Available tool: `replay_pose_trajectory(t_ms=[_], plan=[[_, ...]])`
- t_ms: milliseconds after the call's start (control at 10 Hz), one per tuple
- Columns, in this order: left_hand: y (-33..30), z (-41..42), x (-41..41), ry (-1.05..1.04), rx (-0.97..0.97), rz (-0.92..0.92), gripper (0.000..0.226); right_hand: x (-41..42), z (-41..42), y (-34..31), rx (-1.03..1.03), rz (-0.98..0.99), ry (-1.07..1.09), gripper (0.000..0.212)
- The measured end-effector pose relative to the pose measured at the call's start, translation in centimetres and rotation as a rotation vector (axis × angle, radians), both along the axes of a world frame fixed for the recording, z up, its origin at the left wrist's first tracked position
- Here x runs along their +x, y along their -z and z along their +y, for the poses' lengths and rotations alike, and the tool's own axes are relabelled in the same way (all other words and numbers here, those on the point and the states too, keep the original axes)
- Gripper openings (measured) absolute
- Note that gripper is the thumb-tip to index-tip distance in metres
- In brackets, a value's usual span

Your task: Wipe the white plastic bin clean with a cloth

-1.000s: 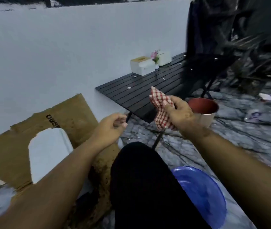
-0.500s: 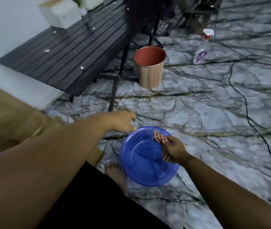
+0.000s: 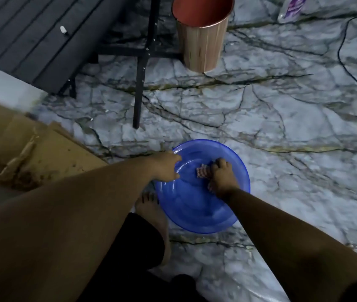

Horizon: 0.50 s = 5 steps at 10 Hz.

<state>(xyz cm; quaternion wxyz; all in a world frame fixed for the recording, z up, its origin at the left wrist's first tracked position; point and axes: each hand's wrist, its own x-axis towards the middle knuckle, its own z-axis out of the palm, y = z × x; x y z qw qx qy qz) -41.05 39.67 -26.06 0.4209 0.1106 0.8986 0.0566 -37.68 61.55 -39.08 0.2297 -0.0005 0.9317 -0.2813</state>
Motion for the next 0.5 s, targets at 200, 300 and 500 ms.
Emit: replay_pose_trajectory(t_ms=[200,300,500], plan=[[2.0,-0.9,0.4,0.019,-0.036,-0.024,0.062,0.7,-0.3,1.9,0.321,0.028,-0.280,0.050],[2.0,-1.3,0.6,0.010,-0.056,-0.049,0.060,1.1,-0.3,1.5,0.352,0.042,-0.291,0.053],[-0.1,-1.2,0.8,-0.055,-0.032,-0.003,0.061,1.6,0.0,-1.7,0.291,0.061,-0.239,0.053]])
